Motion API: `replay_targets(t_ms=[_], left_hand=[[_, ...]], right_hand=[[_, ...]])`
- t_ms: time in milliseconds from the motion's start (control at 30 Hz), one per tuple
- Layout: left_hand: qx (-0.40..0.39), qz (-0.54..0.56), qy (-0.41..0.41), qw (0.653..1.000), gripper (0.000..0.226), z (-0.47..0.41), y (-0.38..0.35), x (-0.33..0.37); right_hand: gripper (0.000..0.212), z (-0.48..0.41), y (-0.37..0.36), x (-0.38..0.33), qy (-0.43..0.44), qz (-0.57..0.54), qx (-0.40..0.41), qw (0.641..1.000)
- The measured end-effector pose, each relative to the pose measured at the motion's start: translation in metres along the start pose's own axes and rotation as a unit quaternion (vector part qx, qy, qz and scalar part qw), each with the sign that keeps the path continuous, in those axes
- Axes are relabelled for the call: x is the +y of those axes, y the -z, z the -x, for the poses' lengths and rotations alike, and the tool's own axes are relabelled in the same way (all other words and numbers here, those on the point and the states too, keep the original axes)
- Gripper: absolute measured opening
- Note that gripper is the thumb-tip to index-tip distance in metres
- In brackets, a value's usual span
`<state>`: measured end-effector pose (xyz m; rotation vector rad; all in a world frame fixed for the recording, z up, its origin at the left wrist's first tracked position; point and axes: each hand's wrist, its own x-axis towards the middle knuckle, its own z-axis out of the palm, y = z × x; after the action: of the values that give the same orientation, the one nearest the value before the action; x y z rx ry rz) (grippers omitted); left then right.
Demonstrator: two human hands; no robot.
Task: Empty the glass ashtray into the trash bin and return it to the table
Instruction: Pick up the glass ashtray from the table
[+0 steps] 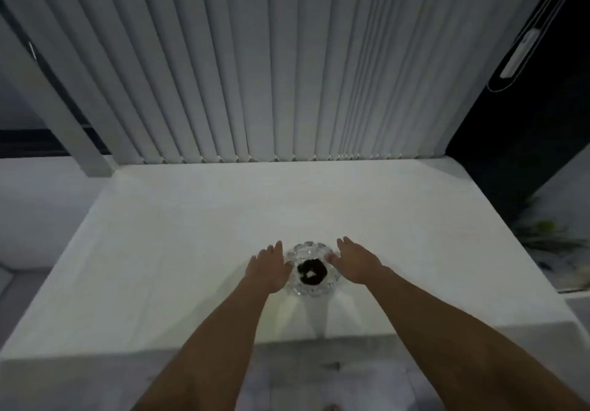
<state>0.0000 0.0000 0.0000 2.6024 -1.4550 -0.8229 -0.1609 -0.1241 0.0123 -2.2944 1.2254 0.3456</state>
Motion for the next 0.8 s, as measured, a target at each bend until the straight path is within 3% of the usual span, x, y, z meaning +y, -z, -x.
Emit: replay_targets(t_ms=[200,367,433,567,633,800], left_hand=[[0.007,0.116,0.063,0.991,0.061,-0.002,-0.024,0.008],[-0.013,0.364,0.130,0.922,0.043,-0.007,-0.048,0.010],[-0.006,0.409,0.146,0.901,0.032,-0.010,-0.056,0.006],[-0.003,0.459,0.165,0.873,0.030,-0.008,-0.046,0.013],[-0.012,0.448,0.157,0.880,0.033,-0.005,-0.037,0.022],[-0.056,0.410,0.116,0.903,0.035,-0.013,-0.032,0.041]], right_hand=[[0.053,-0.013,-0.033,0.008,-0.029,-0.081,-0.006,0.996],[0.046,-0.039,-0.066,0.026,-0.050,-0.194,0.016,0.980],[0.038,-0.034,-0.063,0.021,-0.056,-0.227,0.028,0.972],[0.041,-0.025,-0.057,0.018,-0.082,-0.300,0.033,0.950],[0.039,-0.019,-0.058,0.023,-0.108,-0.356,0.031,0.928],[0.036,0.011,-0.054,0.041,-0.192,-0.524,0.051,0.828]])
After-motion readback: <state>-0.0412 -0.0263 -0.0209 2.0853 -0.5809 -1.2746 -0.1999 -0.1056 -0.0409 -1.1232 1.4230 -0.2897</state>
